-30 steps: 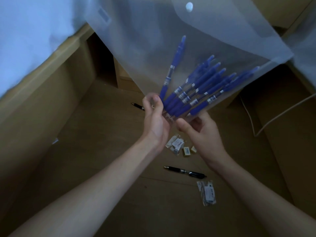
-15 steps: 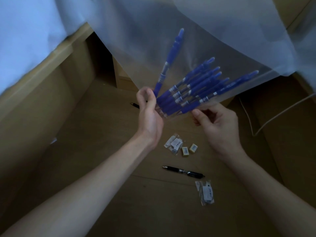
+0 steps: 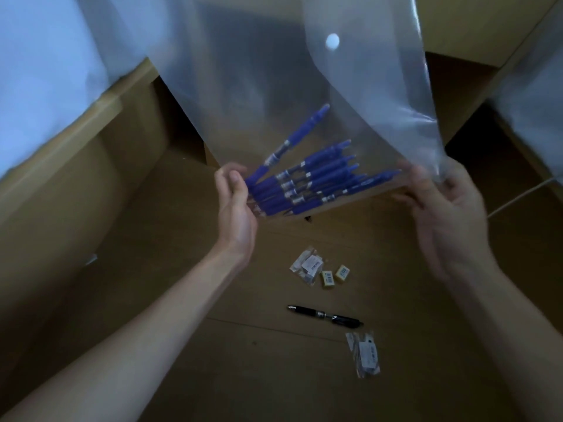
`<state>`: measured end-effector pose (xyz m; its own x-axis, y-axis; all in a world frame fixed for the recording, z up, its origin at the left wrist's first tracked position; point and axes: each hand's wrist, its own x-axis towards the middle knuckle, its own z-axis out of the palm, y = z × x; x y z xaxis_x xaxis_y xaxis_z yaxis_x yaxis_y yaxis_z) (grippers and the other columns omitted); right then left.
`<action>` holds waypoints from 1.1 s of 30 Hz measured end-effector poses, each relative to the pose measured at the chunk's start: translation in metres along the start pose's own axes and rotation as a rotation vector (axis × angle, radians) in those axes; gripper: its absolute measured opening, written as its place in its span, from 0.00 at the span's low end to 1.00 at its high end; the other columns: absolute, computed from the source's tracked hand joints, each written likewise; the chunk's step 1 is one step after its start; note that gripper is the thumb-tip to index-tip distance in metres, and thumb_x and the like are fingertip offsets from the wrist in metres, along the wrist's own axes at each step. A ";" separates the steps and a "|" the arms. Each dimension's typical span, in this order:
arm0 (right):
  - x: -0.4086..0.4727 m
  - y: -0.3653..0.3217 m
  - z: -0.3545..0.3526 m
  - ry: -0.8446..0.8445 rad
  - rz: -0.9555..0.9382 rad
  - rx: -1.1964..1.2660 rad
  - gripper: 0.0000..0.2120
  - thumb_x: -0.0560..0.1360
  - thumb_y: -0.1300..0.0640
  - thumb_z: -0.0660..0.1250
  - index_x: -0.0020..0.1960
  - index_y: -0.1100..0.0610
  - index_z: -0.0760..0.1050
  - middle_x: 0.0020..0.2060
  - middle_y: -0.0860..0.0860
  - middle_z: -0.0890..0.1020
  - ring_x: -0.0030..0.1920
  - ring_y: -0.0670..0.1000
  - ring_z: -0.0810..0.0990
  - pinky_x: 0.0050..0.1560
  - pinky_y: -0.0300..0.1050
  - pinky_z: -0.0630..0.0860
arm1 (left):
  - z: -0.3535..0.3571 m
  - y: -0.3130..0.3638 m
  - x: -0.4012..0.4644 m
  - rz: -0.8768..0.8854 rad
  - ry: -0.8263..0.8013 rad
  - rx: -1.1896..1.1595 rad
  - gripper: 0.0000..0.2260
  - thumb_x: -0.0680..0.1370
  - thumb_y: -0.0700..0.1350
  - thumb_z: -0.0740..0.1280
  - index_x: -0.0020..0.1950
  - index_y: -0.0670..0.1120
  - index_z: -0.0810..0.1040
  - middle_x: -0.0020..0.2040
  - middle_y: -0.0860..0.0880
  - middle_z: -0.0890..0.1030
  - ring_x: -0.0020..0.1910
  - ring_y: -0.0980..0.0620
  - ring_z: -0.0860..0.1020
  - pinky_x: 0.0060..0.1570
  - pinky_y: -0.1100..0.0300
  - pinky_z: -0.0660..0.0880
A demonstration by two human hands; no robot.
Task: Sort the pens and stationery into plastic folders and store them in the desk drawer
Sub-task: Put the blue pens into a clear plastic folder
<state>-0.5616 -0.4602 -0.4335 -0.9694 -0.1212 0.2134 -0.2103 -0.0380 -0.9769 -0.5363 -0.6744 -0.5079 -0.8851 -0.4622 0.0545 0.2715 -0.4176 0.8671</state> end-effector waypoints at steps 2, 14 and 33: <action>0.005 0.005 -0.012 -0.082 0.042 -0.019 0.31 0.63 0.43 0.72 0.63 0.55 0.71 0.60 0.54 0.78 0.59 0.52 0.78 0.55 0.44 0.78 | -0.005 -0.001 0.003 0.012 0.010 0.065 0.10 0.84 0.47 0.47 0.48 0.51 0.66 0.43 0.50 0.75 0.39 0.53 0.75 0.41 0.56 0.72; 0.035 0.033 -0.004 -0.166 0.123 -0.247 0.05 0.75 0.60 0.66 0.47 0.52 0.79 0.41 0.48 0.85 0.44 0.46 0.83 0.44 0.42 0.79 | -0.041 0.001 -0.008 0.033 -0.179 0.437 0.07 0.81 0.44 0.57 0.51 0.48 0.75 0.46 0.52 0.84 0.46 0.52 0.83 0.39 0.61 0.78; -0.005 0.122 0.014 -0.681 0.864 -0.085 0.20 0.68 0.65 0.69 0.60 0.60 0.76 0.54 0.56 0.83 0.55 0.54 0.81 0.55 0.47 0.78 | -0.132 -0.009 -0.042 -0.489 -0.301 0.622 0.08 0.72 0.40 0.69 0.50 0.46 0.82 0.48 0.49 0.85 0.48 0.54 0.82 0.44 0.66 0.77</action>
<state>-0.5812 -0.4784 -0.5537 -0.5265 -0.5965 -0.6058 0.4715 0.3881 -0.7919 -0.4517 -0.7544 -0.5827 -0.9356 -0.0765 -0.3446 -0.3477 0.0311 0.9371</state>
